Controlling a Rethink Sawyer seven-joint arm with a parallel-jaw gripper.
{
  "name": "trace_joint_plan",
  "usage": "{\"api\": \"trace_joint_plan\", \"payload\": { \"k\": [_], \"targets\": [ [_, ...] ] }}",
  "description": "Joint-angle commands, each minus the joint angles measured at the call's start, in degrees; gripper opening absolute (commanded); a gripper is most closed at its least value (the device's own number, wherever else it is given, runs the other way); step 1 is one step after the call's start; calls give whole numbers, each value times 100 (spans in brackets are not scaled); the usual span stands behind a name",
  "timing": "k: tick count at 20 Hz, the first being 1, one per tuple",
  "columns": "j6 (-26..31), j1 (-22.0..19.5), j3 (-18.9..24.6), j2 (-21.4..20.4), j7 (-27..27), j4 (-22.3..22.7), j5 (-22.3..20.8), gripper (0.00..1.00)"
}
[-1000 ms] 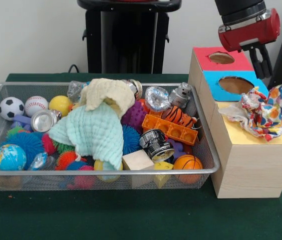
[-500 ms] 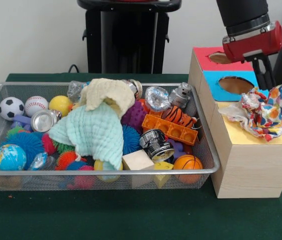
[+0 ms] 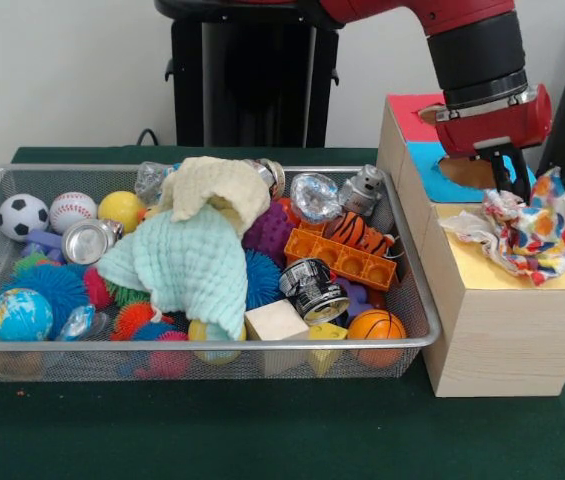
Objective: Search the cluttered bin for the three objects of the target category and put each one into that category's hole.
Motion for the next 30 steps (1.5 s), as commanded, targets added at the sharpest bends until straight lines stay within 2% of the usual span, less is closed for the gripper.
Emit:
{"api": "trace_joint_plan", "payload": {
  "k": [1,4,7,11,16,21,24,30],
  "targets": [
    [-165,84,-660,535,730,-645,-73,0],
    [-447,38,-577,771,853,-732,-248,0],
    [-694,-48,-462,831,939,-900,-443,0],
    [-647,-149,-323,871,902,-1088,-654,0],
    [36,-55,-531,569,932,-951,-275,0],
    [549,-45,-666,133,828,-796,-159,0],
    [458,61,-863,128,797,-813,-177,0],
    [-15,182,-1094,435,734,-1117,-347,0]
  ]
}}
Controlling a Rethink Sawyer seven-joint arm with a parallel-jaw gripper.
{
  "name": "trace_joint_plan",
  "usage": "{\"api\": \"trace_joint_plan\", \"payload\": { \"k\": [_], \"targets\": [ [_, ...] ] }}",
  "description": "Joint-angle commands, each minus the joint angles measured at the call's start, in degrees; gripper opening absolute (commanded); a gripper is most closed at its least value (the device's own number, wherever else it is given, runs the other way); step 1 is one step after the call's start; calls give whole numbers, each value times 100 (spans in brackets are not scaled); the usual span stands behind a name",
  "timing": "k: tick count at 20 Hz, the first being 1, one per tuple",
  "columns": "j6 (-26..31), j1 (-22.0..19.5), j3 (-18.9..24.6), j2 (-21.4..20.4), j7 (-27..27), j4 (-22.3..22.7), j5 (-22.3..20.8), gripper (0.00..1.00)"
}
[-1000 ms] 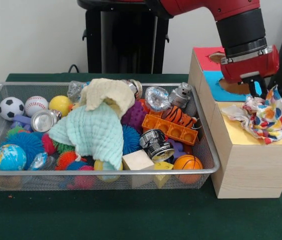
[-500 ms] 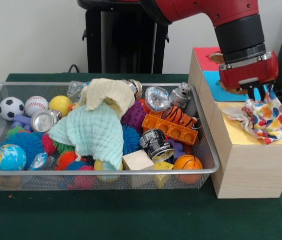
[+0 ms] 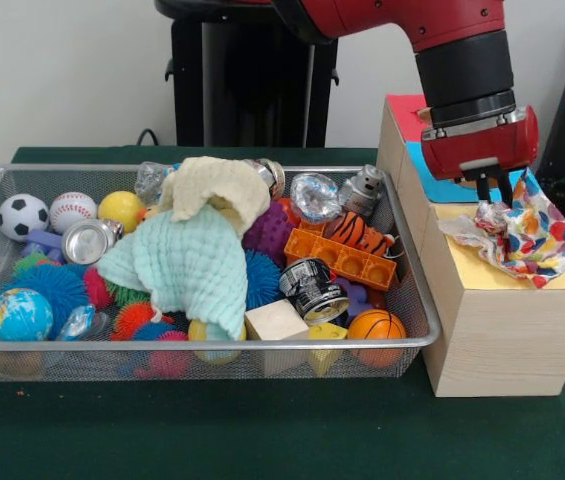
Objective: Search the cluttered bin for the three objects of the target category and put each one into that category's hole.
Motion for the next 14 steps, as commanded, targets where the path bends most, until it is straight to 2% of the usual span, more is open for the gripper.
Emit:
{"api": "trace_joint_plan", "payload": {
  "k": [1,4,8,14],
  "targets": [
    [-13,2,-667,323,749,-611,120,0],
    [-323,-27,-640,541,800,-683,-73,0],
    [-451,-96,-534,924,874,-833,-178,0],
    [-478,190,-1021,1255,776,-1033,65,0]
  ]
}}
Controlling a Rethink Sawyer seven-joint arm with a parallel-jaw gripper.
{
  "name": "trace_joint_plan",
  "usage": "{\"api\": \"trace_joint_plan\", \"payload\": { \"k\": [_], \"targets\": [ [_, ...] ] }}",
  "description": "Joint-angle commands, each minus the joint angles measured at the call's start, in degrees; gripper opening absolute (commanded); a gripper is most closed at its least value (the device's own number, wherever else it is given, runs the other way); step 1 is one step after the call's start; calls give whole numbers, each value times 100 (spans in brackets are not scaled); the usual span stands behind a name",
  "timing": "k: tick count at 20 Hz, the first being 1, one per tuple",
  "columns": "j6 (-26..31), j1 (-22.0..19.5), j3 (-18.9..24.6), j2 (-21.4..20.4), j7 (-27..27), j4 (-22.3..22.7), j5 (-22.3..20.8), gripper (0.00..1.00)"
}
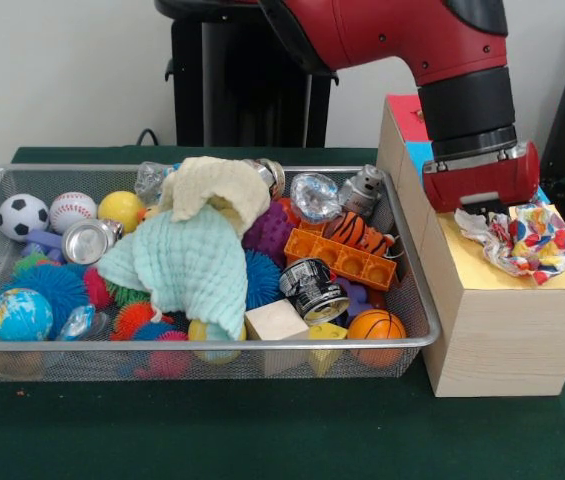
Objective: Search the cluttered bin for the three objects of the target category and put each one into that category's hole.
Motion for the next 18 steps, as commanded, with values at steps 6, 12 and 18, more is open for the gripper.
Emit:
{"api": "trace_joint_plan", "payload": {
  "k": [6,12,18],
  "targets": [
    [-78,84,-895,820,753,-643,164,0],
    [346,127,-974,547,755,-536,306,0],
    [889,-25,-859,39,803,-252,311,0]
  ]
}}
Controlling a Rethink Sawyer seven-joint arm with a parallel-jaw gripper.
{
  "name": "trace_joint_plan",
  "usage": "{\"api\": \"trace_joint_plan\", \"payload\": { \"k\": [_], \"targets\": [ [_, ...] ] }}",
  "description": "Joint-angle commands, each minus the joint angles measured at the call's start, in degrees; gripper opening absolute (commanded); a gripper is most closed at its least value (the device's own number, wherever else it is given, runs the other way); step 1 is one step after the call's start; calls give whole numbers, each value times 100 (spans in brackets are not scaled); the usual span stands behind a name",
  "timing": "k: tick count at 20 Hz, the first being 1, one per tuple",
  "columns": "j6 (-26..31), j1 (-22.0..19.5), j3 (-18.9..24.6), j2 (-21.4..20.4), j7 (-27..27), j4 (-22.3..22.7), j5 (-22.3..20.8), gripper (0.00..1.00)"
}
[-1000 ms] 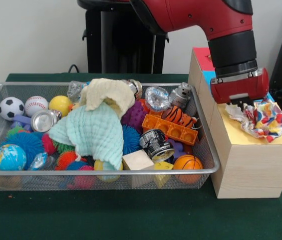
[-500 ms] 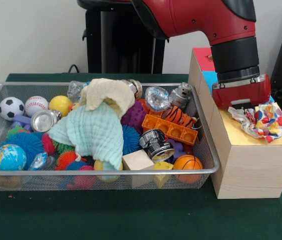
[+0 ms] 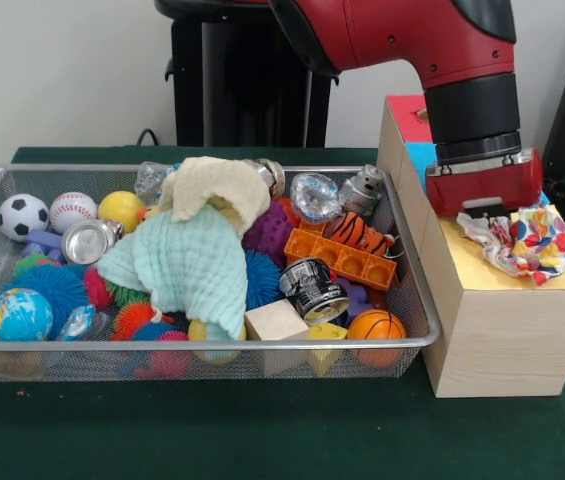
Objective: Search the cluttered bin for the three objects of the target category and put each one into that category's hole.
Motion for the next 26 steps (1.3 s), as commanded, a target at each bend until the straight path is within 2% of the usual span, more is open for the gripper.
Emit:
{"api": "trace_joint_plan", "payload": {
  "k": [1,10,21,26],
  "targets": [
    [996,-372,-500,8,804,-64,312,0],
    [1551,-335,-497,-309,926,91,371,0],
    [1922,-443,-257,-532,1051,195,360,0],
    [2096,-551,-46,-755,1084,360,323,0]
  ]
}}
